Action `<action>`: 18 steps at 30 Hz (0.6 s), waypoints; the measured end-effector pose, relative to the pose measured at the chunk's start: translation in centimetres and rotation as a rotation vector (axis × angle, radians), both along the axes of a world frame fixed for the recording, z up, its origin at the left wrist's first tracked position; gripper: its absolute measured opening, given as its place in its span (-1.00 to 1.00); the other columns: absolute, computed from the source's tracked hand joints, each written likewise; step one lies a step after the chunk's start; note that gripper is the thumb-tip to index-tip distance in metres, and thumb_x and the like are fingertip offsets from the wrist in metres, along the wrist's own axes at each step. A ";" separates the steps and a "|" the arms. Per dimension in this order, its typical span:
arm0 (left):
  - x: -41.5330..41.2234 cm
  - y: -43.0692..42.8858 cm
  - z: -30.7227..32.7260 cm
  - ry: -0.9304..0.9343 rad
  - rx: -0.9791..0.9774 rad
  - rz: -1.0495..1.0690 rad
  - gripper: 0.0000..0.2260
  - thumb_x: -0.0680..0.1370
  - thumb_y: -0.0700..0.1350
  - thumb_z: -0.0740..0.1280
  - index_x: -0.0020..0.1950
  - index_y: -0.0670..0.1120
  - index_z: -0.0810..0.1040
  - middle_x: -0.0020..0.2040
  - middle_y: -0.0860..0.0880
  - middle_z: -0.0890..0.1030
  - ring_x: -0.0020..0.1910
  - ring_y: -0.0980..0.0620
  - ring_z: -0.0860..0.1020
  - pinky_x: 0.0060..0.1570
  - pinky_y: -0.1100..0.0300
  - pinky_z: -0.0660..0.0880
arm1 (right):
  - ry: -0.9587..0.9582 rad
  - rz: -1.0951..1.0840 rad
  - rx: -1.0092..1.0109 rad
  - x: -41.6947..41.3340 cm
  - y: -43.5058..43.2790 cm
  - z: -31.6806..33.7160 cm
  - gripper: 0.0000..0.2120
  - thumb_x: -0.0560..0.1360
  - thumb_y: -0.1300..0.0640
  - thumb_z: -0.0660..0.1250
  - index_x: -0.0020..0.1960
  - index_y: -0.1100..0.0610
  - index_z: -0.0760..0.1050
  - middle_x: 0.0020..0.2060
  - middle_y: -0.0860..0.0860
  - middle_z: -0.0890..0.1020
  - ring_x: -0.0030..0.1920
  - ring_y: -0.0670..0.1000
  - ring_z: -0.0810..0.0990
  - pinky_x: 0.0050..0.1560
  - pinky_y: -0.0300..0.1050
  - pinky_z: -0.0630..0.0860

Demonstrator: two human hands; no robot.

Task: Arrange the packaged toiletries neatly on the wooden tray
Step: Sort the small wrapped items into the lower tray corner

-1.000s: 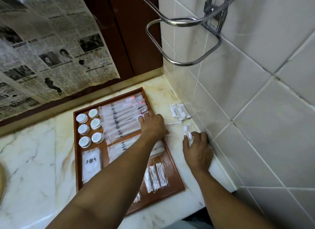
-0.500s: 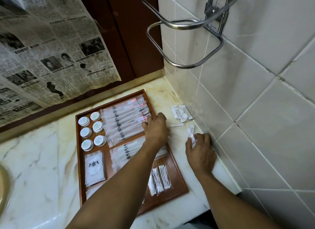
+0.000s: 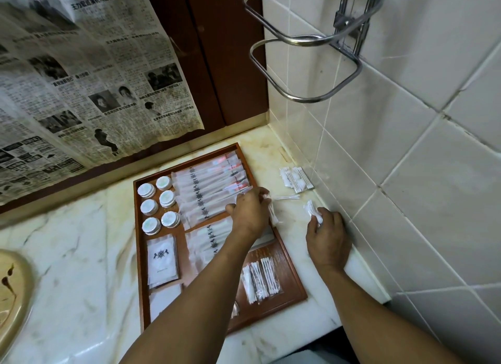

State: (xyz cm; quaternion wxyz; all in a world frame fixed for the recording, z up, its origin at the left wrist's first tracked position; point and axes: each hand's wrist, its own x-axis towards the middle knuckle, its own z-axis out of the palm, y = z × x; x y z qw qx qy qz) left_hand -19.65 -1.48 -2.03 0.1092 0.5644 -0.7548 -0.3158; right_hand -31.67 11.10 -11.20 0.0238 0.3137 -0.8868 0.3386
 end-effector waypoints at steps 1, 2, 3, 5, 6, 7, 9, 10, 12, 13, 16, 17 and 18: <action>0.2 0.1 0.1 0.006 0.007 0.004 -0.82 0.66 -0.08 0.28 0.24 0.06 0.58 0.11 0.01 0.67 0.24 -0.08 0.51 0.05 0.01 0.16 | 0.006 0.001 0.014 0.0 0.1 0.0 -0.82 0.51 0.17 0.37 0.11 0.13 0.61 -0.11 0.11 0.55 -0.18 0.21 0.57 -0.35 0.02 0.51; 0.4 0.3 0.3 0.021 0.015 0.011 -0.82 0.66 -0.08 0.29 0.23 0.06 0.58 0.11 0.02 0.67 0.23 -0.08 0.52 0.04 0.01 0.17 | 0.012 0.005 0.020 0.0 0.1 0.0 -0.83 0.51 0.17 0.37 0.09 0.13 0.62 -0.12 0.11 0.55 -0.20 0.20 0.57 -0.36 0.01 0.50; 0.7 0.4 0.5 0.042 0.017 0.023 -0.83 0.66 -0.06 0.30 0.22 0.07 0.60 0.11 0.04 0.68 0.22 -0.06 0.53 0.05 0.01 0.19 | 0.007 0.013 0.018 0.0 0.3 0.1 -0.85 0.51 0.18 0.38 0.06 0.14 0.63 -0.14 0.10 0.55 -0.22 0.19 0.57 -0.37 0.00 0.50; 1.5 0.9 0.6 0.095 0.042 0.071 -0.86 0.65 -0.04 0.33 0.17 0.08 0.63 0.09 0.06 0.69 0.19 -0.04 0.56 0.14 -0.01 0.29 | -0.038 0.020 -0.006 0.3 0.6 0.5 -0.93 0.50 0.20 0.39 -0.04 0.14 0.65 -0.20 0.09 0.55 -0.26 0.17 0.56 -0.38 -0.03 0.48; 1.6 1.1 0.6 0.132 0.061 0.097 -0.88 0.64 -0.02 0.34 0.14 0.09 0.65 0.07 0.07 0.70 0.16 -0.05 0.59 0.20 -0.06 0.34 | -0.083 0.011 -0.021 0.1 0.7 0.7 -0.95 0.50 0.21 0.40 -0.11 0.15 0.65 -0.23 0.09 0.54 -0.28 0.17 0.55 -0.37 -0.05 0.47; 2.1 1.4 0.5 0.174 0.083 0.114 -0.90 0.62 -0.01 0.36 0.09 0.11 0.66 0.03 0.08 0.71 0.11 -0.06 0.61 0.23 -0.14 0.40 | -0.139 -0.001 -0.027 0.2 1.0 0.9 -0.93 0.49 0.22 0.41 -0.16 0.16 0.65 -0.26 0.09 0.55 -0.29 0.17 0.55 -0.36 -0.06 0.47; 3.2 2.1 0.3 0.238 0.111 0.130 -0.92 0.59 0.03 0.36 -0.05 0.16 0.65 -0.07 0.10 0.71 0.00 -0.10 0.64 0.18 -0.27 0.48 | -0.238 0.012 0.011 0.3 1.8 1.3 -0.88 0.48 0.20 0.41 -0.23 0.14 0.64 -0.29 0.10 0.58 -0.28 0.17 0.57 -0.32 -0.03 0.51; 3.8 2.5 0.3 0.253 0.117 0.132 -0.90 0.58 0.05 0.36 -0.11 0.17 0.64 -0.10 0.10 0.71 -0.03 -0.11 0.64 0.16 -0.30 0.49 | -0.270 0.032 0.060 0.6 2.5 1.6 -0.88 0.47 0.18 0.41 -0.24 0.12 0.64 -0.28 0.10 0.59 -0.26 0.17 0.58 -0.30 -0.03 0.52; 5.2 3.2 0.3 0.261 0.127 0.114 -0.83 0.60 0.04 0.38 -0.20 0.17 0.61 -0.12 0.14 0.70 -0.05 -0.04 0.64 0.16 -0.26 0.51 | -0.273 0.066 0.188 1.1 4.2 2.3 -0.88 0.47 0.14 0.40 -0.24 0.09 0.63 -0.26 0.11 0.59 -0.23 0.18 0.58 -0.29 -0.04 0.52; 5.9 3.5 0.6 0.247 0.125 0.092 -0.81 0.60 0.03 0.39 -0.21 0.18 0.60 -0.10 0.17 0.69 -0.03 0.03 0.64 0.16 -0.21 0.51 | -0.243 0.081 0.247 1.4 5.2 2.6 -0.85 0.48 0.12 0.39 -0.26 0.10 0.62 -0.26 0.11 0.58 -0.21 0.19 0.57 -0.30 -0.05 0.49; 8.0 4.3 1.2 0.127 0.127 0.056 -0.81 0.61 0.07 0.37 -0.20 0.18 0.61 -0.13 0.23 0.66 -0.11 0.25 0.59 0.21 -0.08 0.40 | -0.113 0.119 0.405 2.4 7.4 3.7 -0.81 0.47 0.13 0.37 -0.31 0.09 0.61 -0.32 0.09 0.59 -0.21 0.20 0.54 -0.29 -0.05 0.41; 8.7 4.6 1.3 0.092 0.133 0.057 -0.81 0.62 0.07 0.37 -0.20 0.17 0.61 -0.17 0.24 0.65 -0.17 0.30 0.56 0.21 -0.05 0.37 | -0.079 0.122 0.475 2.6 7.8 3.9 -0.81 0.46 0.12 0.39 -0.32 0.04 0.63 -0.33 0.04 0.61 -0.22 0.18 0.53 -0.28 -0.06 0.40; 9.4 4.8 1.3 0.066 0.137 0.055 -0.80 0.62 0.07 0.37 -0.20 0.16 0.61 -0.20 0.22 0.65 -0.21 0.31 0.54 0.21 -0.05 0.36 | -0.067 0.117 0.531 2.6 8.0 4.1 -0.81 0.45 0.12 0.40 -0.33 0.01 0.64 -0.34 0.00 0.62 -0.24 0.15 0.50 -0.28 -0.08 0.39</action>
